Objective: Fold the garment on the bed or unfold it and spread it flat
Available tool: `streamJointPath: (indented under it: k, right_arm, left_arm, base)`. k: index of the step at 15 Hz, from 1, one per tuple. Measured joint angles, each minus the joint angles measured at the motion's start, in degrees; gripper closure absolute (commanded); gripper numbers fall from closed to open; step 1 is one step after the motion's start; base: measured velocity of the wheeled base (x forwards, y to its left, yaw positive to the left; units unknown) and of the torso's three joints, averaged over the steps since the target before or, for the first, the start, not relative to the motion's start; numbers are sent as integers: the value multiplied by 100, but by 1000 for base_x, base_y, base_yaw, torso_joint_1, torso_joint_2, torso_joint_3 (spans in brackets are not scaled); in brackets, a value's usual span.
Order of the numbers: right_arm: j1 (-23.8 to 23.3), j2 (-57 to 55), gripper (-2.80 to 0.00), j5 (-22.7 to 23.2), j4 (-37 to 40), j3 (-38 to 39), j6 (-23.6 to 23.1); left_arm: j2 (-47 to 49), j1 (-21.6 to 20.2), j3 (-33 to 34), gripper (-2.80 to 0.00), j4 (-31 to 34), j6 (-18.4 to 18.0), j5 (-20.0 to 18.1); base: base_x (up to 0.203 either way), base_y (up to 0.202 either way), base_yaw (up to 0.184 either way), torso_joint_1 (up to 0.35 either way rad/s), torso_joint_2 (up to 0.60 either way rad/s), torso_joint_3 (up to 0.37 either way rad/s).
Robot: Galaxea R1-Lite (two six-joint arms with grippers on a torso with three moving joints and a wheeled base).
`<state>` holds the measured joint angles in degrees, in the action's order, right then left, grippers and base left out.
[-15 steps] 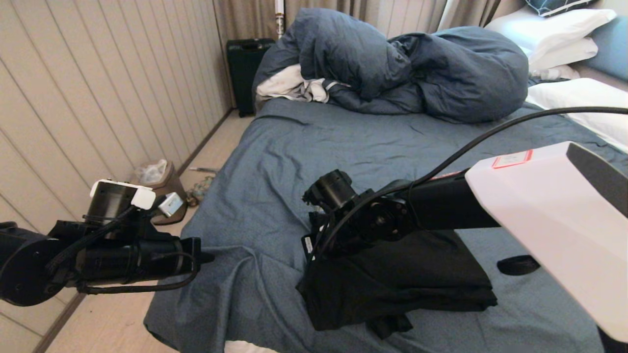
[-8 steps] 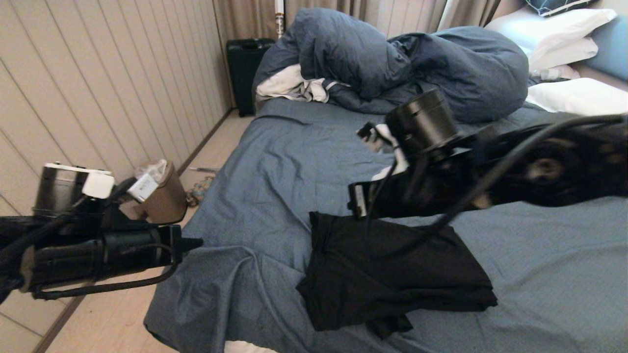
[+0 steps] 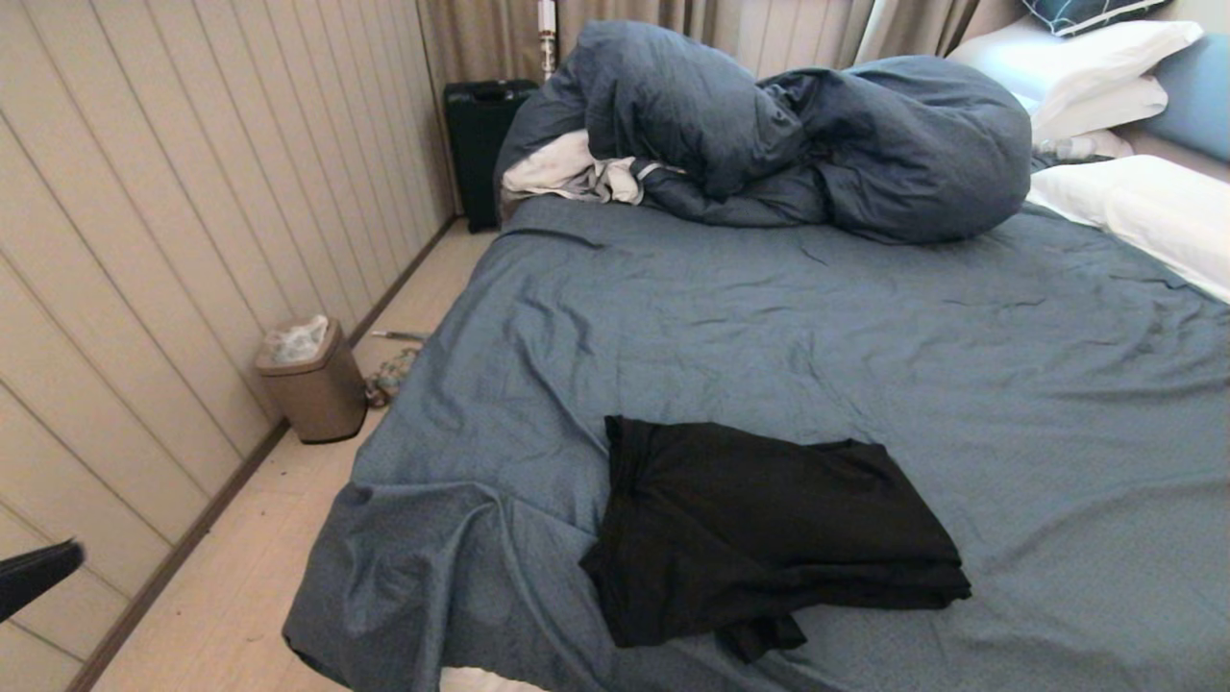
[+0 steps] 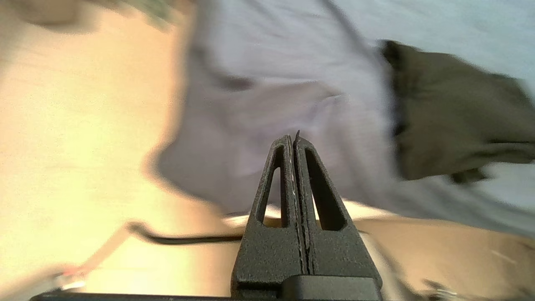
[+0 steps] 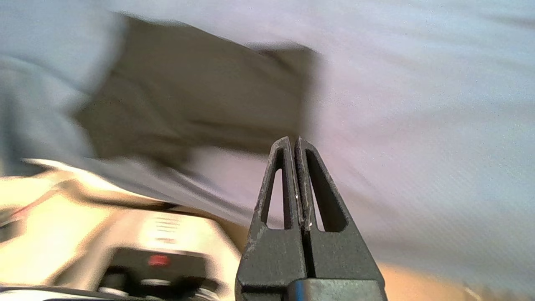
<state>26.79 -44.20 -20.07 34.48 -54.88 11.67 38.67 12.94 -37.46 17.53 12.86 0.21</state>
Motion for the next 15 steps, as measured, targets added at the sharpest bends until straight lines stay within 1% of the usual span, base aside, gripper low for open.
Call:
streamJointPath:
  k: [2,4,5,7,9,10,11,12,13,14,15]
  right_arm:
    - [-292,1092,0,-255,408,695,-127]
    - [-498,1949,0,-372,610,1455,-156]
    - [-564,2251,0,-433,654,1808,-101]
    - [-626,2602,0,-690,674,2455,143]
    - [-659,2771,0,-1260,457,3103,508]
    - [-665,2818,0,-1637,145,3390,781]
    - [-695,2847,0,-2056,-254,3607,1018]
    - [-821,2868,0,-2386,-607,3738,1127]
    - [-1104,2879,0,-2533,-827,3832,1127]
    - [-1503,2889,0,-2574,-971,3914,1083]
    - [-1912,2921,0,-2554,-1142,4024,967]
  left_arm:
    - [-1056,-51,52,0,922,-206,452]
    - [-1740,-83,237,0,1842,-121,821]
    - [-1932,-90,244,0,2074,-93,876]
    - [-2139,-197,-83,0,2358,-261,871]
    - [-2241,-512,-498,0,3048,-370,838]
    - [-2271,-593,-550,0,3390,-337,805]
    - [-2288,-631,-462,0,3506,-289,792]
    - [-2302,-657,-285,0,3401,-238,791]
    - [-2310,-674,-102,0,3148,-188,814]
    - [-2326,-777,39,0,2894,-119,830]
    - [-2367,-1010,154,0,2766,-55,820]
  base:
    - [0,0,0,0,0,0]
    - [0,0,0,0,0,0]
    - [0,0,0,0,0,0]
    - [0,0,0,0,0,0]
    - [0,0,0,0,0,0]
    - [0,0,0,0,0,0]
    - [0,0,0,0,0,0]
    - [0,0,0,0,0,0]
    - [0,0,0,0,0,0]
    - [0,0,0,0,0,0]
    - [0,0,0,0,0,0]
